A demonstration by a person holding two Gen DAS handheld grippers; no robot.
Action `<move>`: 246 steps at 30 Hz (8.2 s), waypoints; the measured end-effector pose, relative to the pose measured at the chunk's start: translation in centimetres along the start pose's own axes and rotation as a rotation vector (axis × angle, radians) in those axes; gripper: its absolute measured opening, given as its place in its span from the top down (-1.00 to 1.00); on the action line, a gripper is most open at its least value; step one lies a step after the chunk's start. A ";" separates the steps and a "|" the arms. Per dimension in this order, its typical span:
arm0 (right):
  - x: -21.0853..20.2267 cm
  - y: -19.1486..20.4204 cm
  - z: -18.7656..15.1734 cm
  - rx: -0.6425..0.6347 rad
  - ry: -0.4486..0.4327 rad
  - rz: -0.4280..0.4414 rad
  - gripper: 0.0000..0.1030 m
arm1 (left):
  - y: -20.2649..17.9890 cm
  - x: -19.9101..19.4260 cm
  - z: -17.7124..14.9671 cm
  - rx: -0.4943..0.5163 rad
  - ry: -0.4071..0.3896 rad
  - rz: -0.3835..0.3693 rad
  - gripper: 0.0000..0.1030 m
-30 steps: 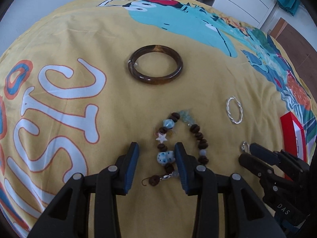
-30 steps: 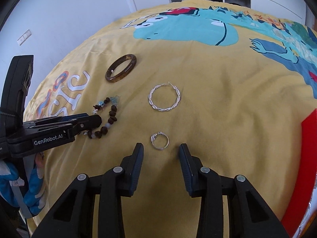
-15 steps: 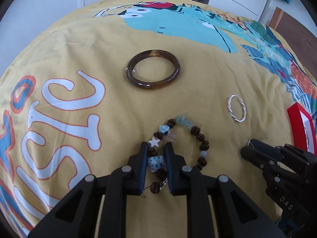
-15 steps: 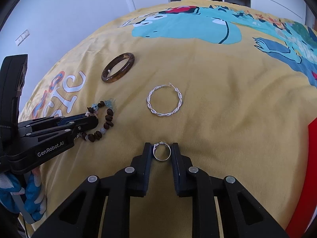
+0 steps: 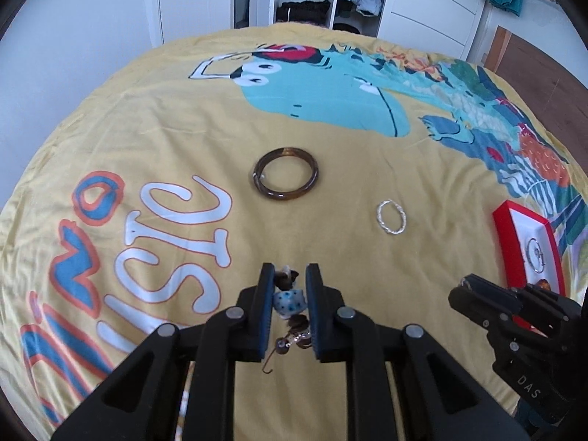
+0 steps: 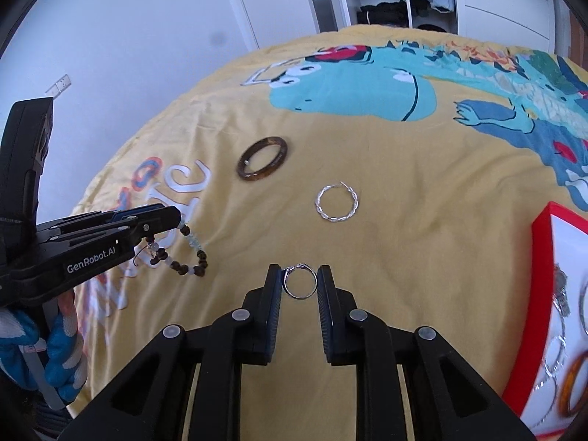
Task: Organize jewelry
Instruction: 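Carry the beaded bracelet and small ring with both tools over the red box, then open both tools to drop the bracelet and ring into the red box, then move both open tools back toward the tortoiseshell bangle and twisted hoop, then grasp the brown tortoiseshell bangle with left tool while right tool grasps the twisted silver hoop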
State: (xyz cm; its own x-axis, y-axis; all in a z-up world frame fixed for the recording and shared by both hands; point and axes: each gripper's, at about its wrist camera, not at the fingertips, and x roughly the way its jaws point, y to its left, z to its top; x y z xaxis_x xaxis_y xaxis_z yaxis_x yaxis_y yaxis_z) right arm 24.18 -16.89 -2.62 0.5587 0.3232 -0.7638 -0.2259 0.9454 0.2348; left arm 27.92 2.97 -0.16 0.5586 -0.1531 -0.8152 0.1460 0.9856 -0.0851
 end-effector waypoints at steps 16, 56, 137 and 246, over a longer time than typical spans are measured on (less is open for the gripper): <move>-11.2 -7.7 -5.3 0.112 -0.084 -0.104 0.63 | -10.1 -5.6 -1.4 0.100 -0.038 -0.118 0.70; -8.8 -25.2 -10.1 0.213 0.091 -0.232 0.62 | -32.0 5.7 -7.6 0.356 0.226 -0.315 0.67; -27.6 4.6 -14.0 -0.028 -0.170 -0.107 0.31 | -5.7 -27.9 -17.6 -0.027 -0.295 0.068 0.18; -3.1 -3.4 0.1 0.006 -0.035 -0.026 0.28 | -3.5 3.1 1.8 0.101 -0.016 -0.065 0.86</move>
State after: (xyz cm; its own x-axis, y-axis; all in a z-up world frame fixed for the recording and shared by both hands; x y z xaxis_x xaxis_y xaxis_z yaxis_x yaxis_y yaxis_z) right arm 23.27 -21.08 -0.96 0.5919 0.2997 -0.7482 -0.2063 0.9537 0.2187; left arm 30.62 -1.10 -1.34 0.5583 -0.2187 -0.8003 0.2634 0.9614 -0.0790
